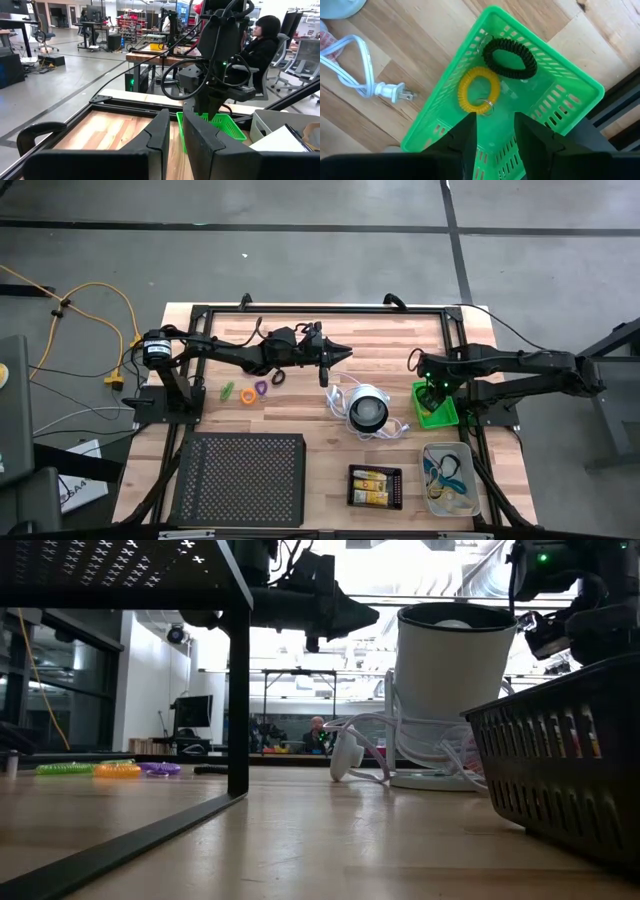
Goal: Pick & Place Office Desk Supplies
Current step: Put the black spring keychain into the green bin
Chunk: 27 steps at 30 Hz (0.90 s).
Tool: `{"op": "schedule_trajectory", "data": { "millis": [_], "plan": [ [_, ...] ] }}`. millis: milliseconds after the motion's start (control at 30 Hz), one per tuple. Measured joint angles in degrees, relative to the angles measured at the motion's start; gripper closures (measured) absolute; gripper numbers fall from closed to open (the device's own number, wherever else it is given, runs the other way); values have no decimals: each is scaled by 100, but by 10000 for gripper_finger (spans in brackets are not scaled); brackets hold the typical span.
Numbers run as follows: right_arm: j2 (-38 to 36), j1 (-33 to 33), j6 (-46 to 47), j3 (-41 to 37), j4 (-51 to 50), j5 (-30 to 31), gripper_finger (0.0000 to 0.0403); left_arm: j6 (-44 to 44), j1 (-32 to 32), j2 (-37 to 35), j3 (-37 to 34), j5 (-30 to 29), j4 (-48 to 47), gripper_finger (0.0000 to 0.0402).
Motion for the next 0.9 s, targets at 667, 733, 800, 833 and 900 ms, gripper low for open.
{"op": "schedule_trajectory", "data": {
  "millis": [667, 733, 800, 833, 900],
  "plan": [
    [0, -239, -1890, 0, 4721, 1460, 285, 0, 0, 0, 2, 0, -25, 350],
    [0, -401, -2263, 0, 5129, 1536, 285, -1, 0, 0, 1, 0, -28, 350],
    [0, -580, -2580, 0, 5505, 1547, 285, -2, 0, 0, 1, 0, -31, 350],
    [0, -662, -2710, 0, 5666, 1547, 284, -2, 0, 0, 0, 0, -32, 350],
    [0, -804, -2904, 0, 5928, 1547, 284, -2, 0, 0, 0, 0, -34, 350]
  ]
}}
